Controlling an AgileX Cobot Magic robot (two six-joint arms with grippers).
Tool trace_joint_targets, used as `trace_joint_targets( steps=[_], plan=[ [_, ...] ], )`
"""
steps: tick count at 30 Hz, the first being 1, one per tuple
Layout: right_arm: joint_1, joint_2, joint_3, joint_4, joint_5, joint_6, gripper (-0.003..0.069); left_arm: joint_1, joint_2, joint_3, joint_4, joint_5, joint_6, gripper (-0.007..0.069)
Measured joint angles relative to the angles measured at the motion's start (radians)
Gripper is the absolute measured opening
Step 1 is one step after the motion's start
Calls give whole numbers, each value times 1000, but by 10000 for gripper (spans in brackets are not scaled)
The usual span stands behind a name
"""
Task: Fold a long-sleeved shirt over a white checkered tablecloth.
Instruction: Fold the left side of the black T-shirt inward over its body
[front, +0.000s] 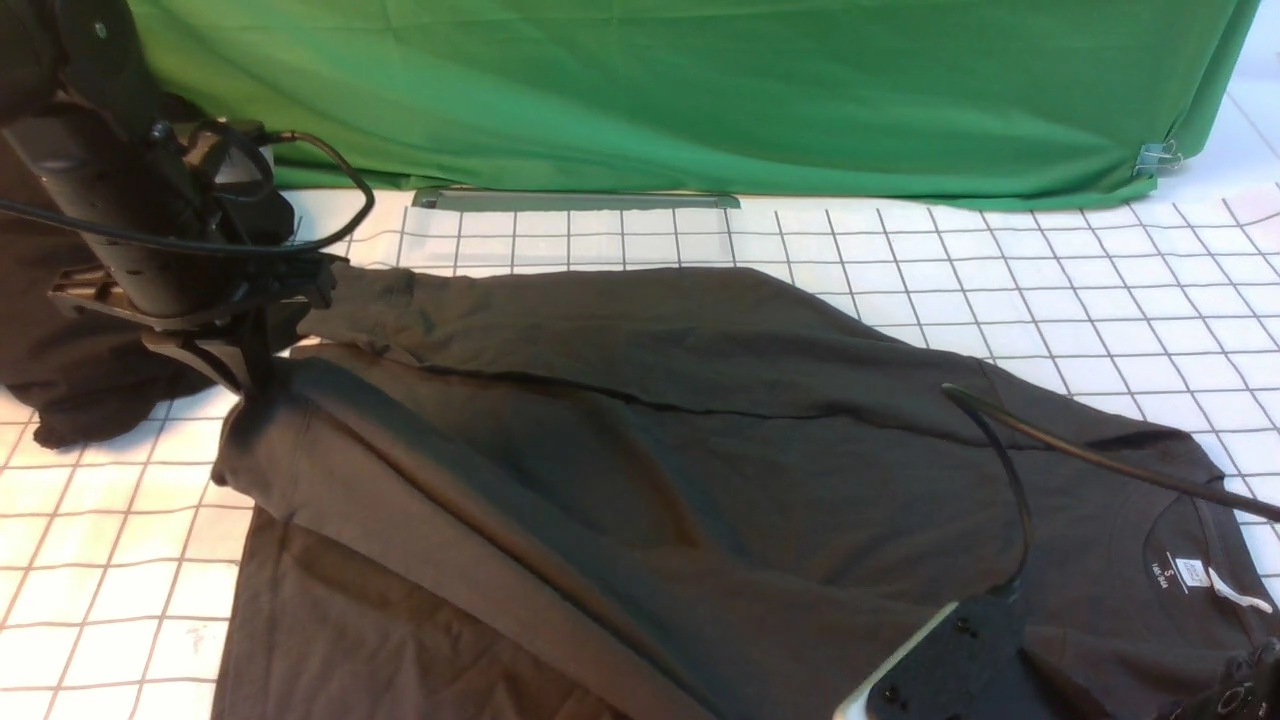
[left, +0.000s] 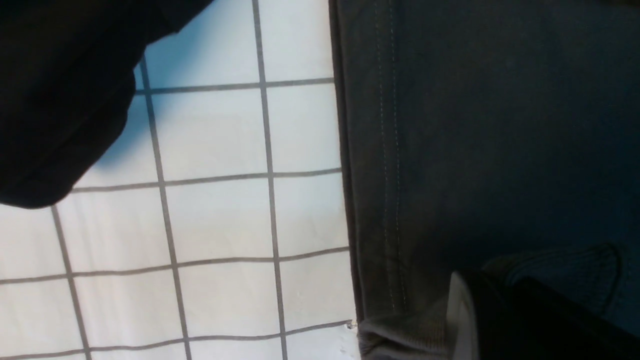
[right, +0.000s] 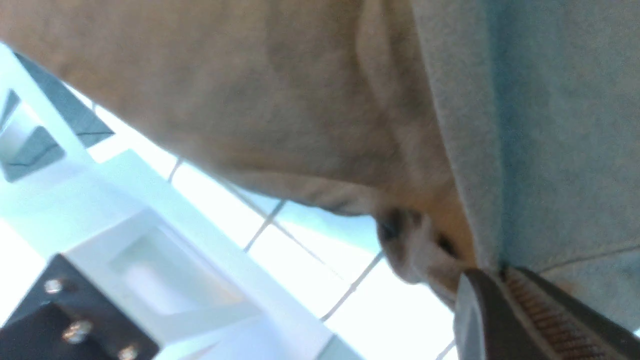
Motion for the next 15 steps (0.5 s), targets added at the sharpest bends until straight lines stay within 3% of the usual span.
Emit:
trace_joint_targets(
  steps=[4, 15],
  plan=[
    [22, -1, 0, -1, 76, 3, 10, -1, 0, 0, -15, 12, 1, 14],
    [30, -1, 0, -29, 98, 23, 27, -1, 0, 0, -29, 16, 4, 14]
  ],
)
